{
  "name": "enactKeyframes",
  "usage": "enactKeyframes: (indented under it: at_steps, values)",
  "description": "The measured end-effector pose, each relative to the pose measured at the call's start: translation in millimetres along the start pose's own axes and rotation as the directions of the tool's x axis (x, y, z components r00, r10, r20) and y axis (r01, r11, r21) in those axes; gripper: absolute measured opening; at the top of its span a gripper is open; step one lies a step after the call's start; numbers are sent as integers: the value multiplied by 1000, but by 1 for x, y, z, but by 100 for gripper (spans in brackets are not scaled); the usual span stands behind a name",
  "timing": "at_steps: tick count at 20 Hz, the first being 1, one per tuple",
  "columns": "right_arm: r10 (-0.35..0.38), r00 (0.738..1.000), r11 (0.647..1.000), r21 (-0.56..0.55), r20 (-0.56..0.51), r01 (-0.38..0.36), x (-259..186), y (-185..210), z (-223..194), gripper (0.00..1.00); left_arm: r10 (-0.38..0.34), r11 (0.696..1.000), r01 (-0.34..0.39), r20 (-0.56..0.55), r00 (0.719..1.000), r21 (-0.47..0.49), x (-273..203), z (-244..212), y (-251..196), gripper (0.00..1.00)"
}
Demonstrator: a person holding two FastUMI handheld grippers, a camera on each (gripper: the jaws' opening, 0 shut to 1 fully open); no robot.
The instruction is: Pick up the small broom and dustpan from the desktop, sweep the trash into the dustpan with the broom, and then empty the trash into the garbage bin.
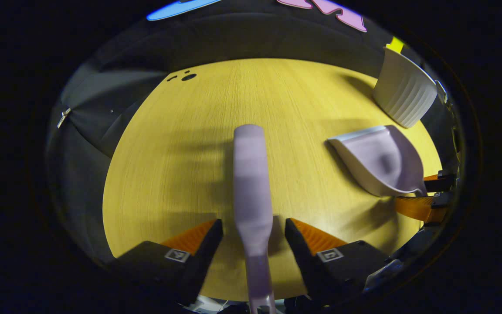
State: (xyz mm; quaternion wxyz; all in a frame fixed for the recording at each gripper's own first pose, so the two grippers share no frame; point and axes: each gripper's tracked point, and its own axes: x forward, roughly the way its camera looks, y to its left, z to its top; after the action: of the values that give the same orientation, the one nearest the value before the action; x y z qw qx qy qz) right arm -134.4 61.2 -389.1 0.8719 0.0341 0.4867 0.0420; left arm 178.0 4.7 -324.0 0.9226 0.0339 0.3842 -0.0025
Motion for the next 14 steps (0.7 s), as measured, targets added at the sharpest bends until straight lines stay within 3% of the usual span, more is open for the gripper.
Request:
enactKeyframes:
  at_steps: [1, 4, 7, 10, 12, 14]
  values:
    - [-7, 1000, 1000, -5, 23, 8, -8, -1, 3, 100, -10, 1000, 11, 26, 1000, -18, -16, 4, 0, 98]
    - [-34, 988, 999, -18, 150, 37, -48, 3, 23, 100, 0, 999, 6, 140, 990, -35, -53, 17, 2, 96]
    - [-62, 945, 997, -28, 322, 75, -100, 9, 55, 100, 7, 999, 4, 300, 954, -33, -106, 35, 4, 96]
    - [-51, 866, 997, -27, 497, 74, -161, 23, 87, 99, 9, 1000, 5, 470, 882, -27, -172, 55, 3, 96]
    - [-44, 796, 998, -13, 603, 66, -199, 36, 104, 99, 0, 1000, 9, 571, 821, -13, -210, 66, 0, 96]
    - [-26, 723, 999, -2, 690, 38, -236, 51, 110, 99, -35, 999, 25, 626, 779, 24, -240, 65, -10, 96]
